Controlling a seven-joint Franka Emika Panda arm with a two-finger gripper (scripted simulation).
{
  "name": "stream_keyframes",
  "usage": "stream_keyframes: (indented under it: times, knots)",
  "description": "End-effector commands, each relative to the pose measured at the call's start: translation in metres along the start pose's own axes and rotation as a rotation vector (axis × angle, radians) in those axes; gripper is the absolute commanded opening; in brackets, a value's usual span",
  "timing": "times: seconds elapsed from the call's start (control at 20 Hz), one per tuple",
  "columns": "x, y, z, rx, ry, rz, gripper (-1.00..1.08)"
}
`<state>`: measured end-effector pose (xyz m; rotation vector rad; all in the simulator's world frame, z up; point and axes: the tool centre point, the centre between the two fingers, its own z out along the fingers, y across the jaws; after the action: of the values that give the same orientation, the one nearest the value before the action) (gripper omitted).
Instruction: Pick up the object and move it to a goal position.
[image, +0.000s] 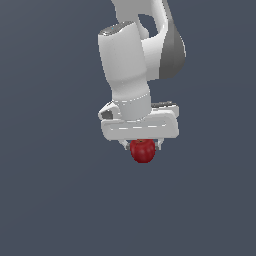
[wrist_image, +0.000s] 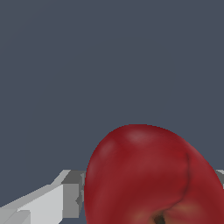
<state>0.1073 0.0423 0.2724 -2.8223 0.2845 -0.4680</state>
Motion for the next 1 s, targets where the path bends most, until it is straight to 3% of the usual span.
stream_keyframes:
  times: [0.0,0.95]
  knots:
    - [0.014,-0.005,-0.020,0.034,0.024,-0.038,-1.00]
    - [0.092,-0.031,-0.171,0.286,0.172,-0.308,-1.00]
